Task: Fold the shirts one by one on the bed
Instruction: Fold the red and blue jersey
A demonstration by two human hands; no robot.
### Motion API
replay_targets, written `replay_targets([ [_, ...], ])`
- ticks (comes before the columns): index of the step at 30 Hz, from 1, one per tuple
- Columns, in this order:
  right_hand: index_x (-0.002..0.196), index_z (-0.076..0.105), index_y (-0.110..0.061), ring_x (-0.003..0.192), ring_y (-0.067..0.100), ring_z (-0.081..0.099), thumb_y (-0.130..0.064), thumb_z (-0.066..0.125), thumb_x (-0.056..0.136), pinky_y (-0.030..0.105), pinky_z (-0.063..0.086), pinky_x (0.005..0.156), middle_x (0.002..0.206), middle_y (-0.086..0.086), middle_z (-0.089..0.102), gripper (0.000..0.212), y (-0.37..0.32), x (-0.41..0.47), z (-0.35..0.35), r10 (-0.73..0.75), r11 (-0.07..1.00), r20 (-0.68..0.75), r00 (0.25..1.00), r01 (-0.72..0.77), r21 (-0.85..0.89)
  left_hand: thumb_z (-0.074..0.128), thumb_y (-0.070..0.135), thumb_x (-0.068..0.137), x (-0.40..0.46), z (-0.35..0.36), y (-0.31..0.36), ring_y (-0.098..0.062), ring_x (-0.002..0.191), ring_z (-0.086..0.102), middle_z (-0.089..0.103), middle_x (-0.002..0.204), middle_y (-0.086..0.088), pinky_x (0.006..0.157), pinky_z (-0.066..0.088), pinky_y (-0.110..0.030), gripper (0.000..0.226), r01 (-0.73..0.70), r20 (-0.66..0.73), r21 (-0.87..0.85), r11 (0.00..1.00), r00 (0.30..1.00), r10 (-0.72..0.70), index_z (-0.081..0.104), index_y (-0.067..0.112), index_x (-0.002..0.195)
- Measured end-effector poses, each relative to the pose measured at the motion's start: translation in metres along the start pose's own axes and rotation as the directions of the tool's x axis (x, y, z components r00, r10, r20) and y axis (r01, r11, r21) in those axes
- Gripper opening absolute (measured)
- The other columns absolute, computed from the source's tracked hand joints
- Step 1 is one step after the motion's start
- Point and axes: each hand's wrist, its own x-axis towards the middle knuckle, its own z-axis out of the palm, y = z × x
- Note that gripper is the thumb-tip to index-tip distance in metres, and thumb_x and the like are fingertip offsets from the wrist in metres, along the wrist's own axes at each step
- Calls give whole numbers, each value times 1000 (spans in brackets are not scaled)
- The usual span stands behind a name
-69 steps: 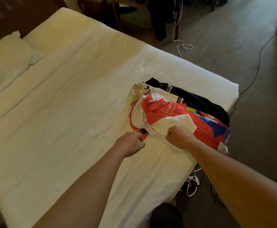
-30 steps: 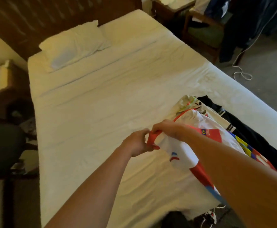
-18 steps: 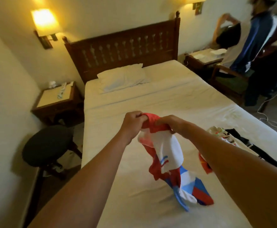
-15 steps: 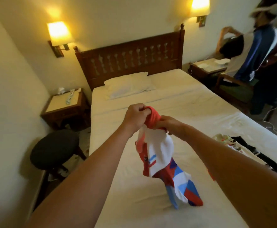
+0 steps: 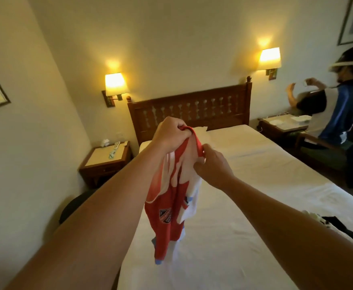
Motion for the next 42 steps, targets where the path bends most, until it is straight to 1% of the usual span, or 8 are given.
replay_targets([
  [7, 135, 48, -27, 102, 18, 58, -42, 69, 92, 44, 52, 93, 113, -9, 58, 50, 4, 20, -2, -6, 996, 255, 967, -16, 86, 71, 25, 94, -1, -19, 6, -9, 80, 61, 66, 81, 7, 66, 42, -17, 10, -23, -71, 22, 999, 997, 25, 76, 17, 91],
  [9, 122, 59, -19, 89, 15, 59, -36, 64, 97, 36, 53, 87, 99, -7, 62, 30, 11, 25, -1, -55, 997, 292, 955, 70, -42, 71, 25, 94, -6, -24, 5, -10, 83, 61, 68, 84, 5, 68, 43, -18, 12, -2, -89, 12, 1000, 996, 3, 78, 16, 94],
  [15, 74, 57, -20, 76, 26, 62, -17, 49, 100, 28, 43, 60, 77, 3, 62, 27, 30, 50, -28, -53, 971, 115, 992, 78, -225, 70, 28, 93, -31, -58, -38, -14, 73, 62, 66, 74, -1, 68, 50, -30, 20, 167, -132, 196, 966, 981, -143, 72, 14, 79],
  [20, 96, 67, -22, 82, 21, 59, -2, 49, 88, 29, 40, 59, 90, 1, 65, 28, -19, 58, -49, -196, 981, 48, 980, 195, 19, 66, 41, 94, -45, -64, -66, -19, 90, 62, 66, 99, 1, 74, 48, -32, 25, 377, -30, 405, 833, 916, -401, 70, 18, 101],
  [25, 104, 71, -24, 84, 13, 59, -5, 55, 86, 23, 39, 60, 94, -5, 67, 30, -64, 54, -47, -428, 893, 156, 890, 443, -77, 81, 41, 80, -48, -32, -43, -22, 105, 63, 62, 118, 0, 89, 55, -37, 53, 467, 314, -134, 874, 857, -409, 54, 34, 126],
  [29, 102, 70, -23, 83, 16, 61, -16, 66, 86, 25, 39, 60, 91, -6, 64, 17, -70, 55, -44, -482, 845, 229, 846, 518, -134, 64, 25, 99, -45, 2, -26, -17, 100, 65, 68, 109, 1, 74, 49, -21, 19, 296, 184, -261, 919, 950, -254, 63, 23, 117],
  [35, 105, 66, -4, 70, 18, 56, -26, 73, 90, 26, 43, 63, 81, 5, 63, 28, -9, 61, -54, 94, 852, 528, 844, 207, -482, 62, 21, 99, -33, -1, -44, -19, 97, 66, 71, 103, -4, 73, 51, -26, 19, 308, 166, -179, 934, 946, -280, 75, 15, 111],
  [42, 100, 66, 5, 60, 25, 66, -12, 59, 90, 29, 50, 58, 80, 20, 73, 21, -42, 70, -68, 14, 938, 456, 890, -169, 302, 77, 22, 90, -25, 15, -46, -21, 96, 65, 69, 108, -8, 77, 52, -26, 37, 381, 294, -113, 918, 895, -335, 67, 4, 120],
])
